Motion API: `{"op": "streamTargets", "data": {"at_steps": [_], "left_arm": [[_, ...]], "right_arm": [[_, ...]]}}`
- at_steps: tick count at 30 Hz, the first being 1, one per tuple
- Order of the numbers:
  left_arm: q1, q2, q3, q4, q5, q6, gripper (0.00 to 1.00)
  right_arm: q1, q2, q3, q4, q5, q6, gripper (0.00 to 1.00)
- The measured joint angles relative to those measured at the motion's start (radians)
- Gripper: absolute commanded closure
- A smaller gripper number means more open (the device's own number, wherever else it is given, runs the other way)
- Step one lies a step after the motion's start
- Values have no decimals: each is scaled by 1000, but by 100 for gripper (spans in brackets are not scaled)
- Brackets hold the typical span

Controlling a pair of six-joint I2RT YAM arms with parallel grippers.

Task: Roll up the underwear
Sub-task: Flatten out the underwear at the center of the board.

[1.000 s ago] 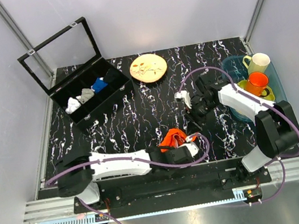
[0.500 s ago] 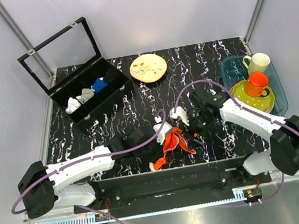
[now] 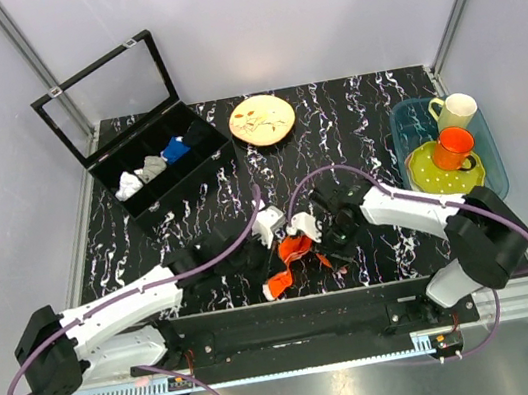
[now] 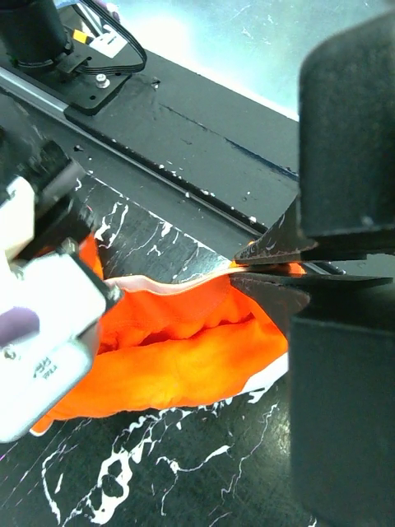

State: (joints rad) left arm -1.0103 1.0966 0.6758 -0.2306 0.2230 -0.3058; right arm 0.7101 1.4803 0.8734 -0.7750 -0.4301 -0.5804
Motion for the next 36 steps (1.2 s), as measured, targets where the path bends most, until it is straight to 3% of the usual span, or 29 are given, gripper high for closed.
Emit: {"op": "streamTargets", "data": {"at_steps": [3,9,14,22,28,32,36], "left_arm": [[23,-16,-4,1,8,-2,100],[104,-74,25,-89,10,32,100],[170,-148,161,-240,-8,101,100],[182,-278,385,-445,-4,194,100],[182,-322,417,-534,39,201,100],[196,-269,419,-531,39,212,100],[312,-6,493,-508,47,247,100]], "right_arm": [[6,30,6,-1,37,18,99],[1,-13,113,-79,164,-11,100],[-18,-137,295,-201,213,-70,100],[-74,-312,563,-456,86,-149,100],[-129,-377,576,-524,-18,-160,100],[-151,-389,468,-456,45,-148,100],[-279,-249,383,-340,121,-120,100]]}}
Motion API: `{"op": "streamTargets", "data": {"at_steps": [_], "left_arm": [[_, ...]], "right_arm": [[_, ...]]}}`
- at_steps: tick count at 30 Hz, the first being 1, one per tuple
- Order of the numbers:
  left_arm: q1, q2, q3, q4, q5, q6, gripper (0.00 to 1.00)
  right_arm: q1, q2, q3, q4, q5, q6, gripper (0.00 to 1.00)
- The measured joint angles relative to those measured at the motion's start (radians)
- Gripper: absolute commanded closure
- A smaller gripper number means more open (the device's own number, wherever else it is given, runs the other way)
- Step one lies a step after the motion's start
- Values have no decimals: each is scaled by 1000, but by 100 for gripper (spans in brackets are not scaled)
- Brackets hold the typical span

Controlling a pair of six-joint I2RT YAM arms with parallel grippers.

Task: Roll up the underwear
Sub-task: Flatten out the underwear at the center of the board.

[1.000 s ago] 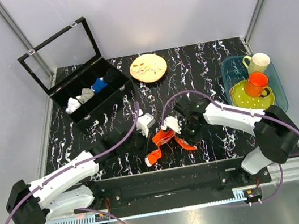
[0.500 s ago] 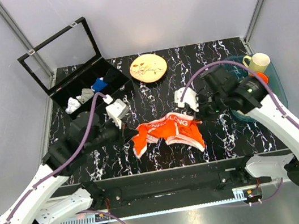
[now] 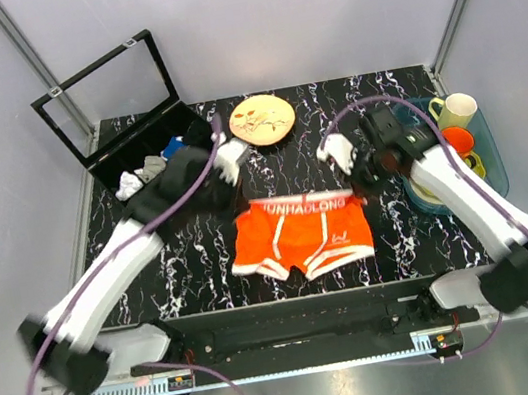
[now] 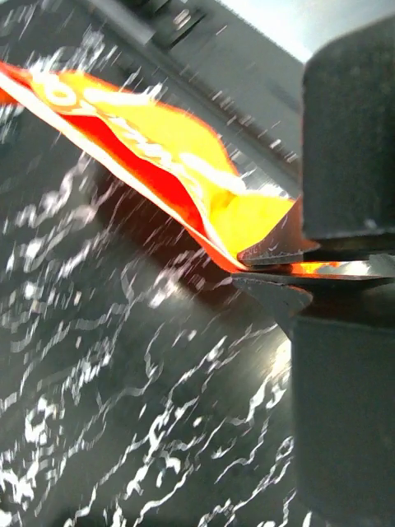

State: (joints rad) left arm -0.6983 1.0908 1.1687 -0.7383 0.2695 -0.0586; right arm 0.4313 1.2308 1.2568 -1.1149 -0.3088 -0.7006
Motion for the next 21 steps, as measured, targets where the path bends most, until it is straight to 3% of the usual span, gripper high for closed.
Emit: {"op": "streamTargets", "data": {"at_steps": [3,4,5,6,7,8,10,14,17,21], "left_arm": [[109,328,137,54,-25,13,100],[132,465,207,85,-46,17,98],[148,572,261,101,-66,19,77],[161,685,340,98,-91,21,66],[170,795,413,111,-124,26,59],[179,897,486,108,-159,27,42],[192,1008,555,104,-217,35,35],[211,1015,569,64,-277,59,18],[210,889,525,91,-280,76,1],[211,569,351,190,-259,79,1]], "right_arm": [[-118,225,13,174,87,59,98],[-142,307,21,234,121,81,89],[-158,381,27,290,152,100,81],[-167,439,32,330,183,115,64],[-171,488,39,360,221,130,58],[-173,530,48,379,253,143,54],[-180,565,53,402,294,161,47],[-190,512,52,422,295,171,43],[-197,403,29,438,184,108,42],[-200,203,-106,409,-92,-177,28]]}}
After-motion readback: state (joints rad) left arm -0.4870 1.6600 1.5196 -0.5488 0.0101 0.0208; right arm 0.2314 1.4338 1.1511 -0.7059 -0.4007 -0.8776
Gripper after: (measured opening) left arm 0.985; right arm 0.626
